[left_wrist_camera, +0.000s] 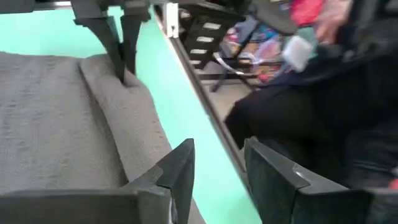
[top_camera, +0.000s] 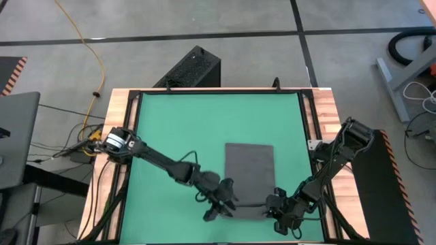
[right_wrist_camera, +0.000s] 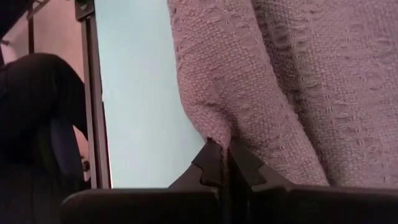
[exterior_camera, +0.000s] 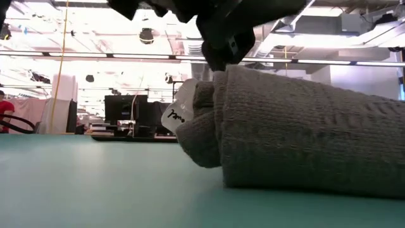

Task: Roll towel
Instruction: Roll the gray towel

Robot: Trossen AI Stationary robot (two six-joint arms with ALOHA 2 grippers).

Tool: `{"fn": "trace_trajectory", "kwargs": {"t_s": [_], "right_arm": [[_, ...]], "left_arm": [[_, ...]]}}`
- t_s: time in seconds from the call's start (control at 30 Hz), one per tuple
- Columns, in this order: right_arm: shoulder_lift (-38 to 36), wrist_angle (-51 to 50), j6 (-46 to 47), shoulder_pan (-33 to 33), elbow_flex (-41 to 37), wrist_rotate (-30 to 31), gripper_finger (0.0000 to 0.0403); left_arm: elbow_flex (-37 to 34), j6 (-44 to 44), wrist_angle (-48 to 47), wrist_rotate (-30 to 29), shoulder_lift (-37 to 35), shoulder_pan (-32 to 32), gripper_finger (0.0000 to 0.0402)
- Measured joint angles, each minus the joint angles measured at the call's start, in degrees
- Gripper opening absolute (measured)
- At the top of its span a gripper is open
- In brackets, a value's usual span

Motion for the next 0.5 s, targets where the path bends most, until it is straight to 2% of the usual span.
{"fn": "trace_trajectory", "kwargs": {"t_s": [0.13, 0.3, 0.5], "right_arm": [[0.03, 0.02, 1.34, -0.01, 0.02, 0.51, 0.0022], [0.01, -0.13, 3.1, -0.06, 0.11, 0.82, 0.0024], [-0.03, 0.17, 4.94, -0.15, 0.11, 0.98, 0.0025]], "left_arm": [[0.08, 1.84, -1.71, -7.66, 0.76, -2.83, 0.0102], [0.07, 1.18, -0.01, -8.57, 4.36, -4.2, 0.006], [-0.04, -0.64, -1.14, -11.73, 6.7, -2.98, 0.001]]}}
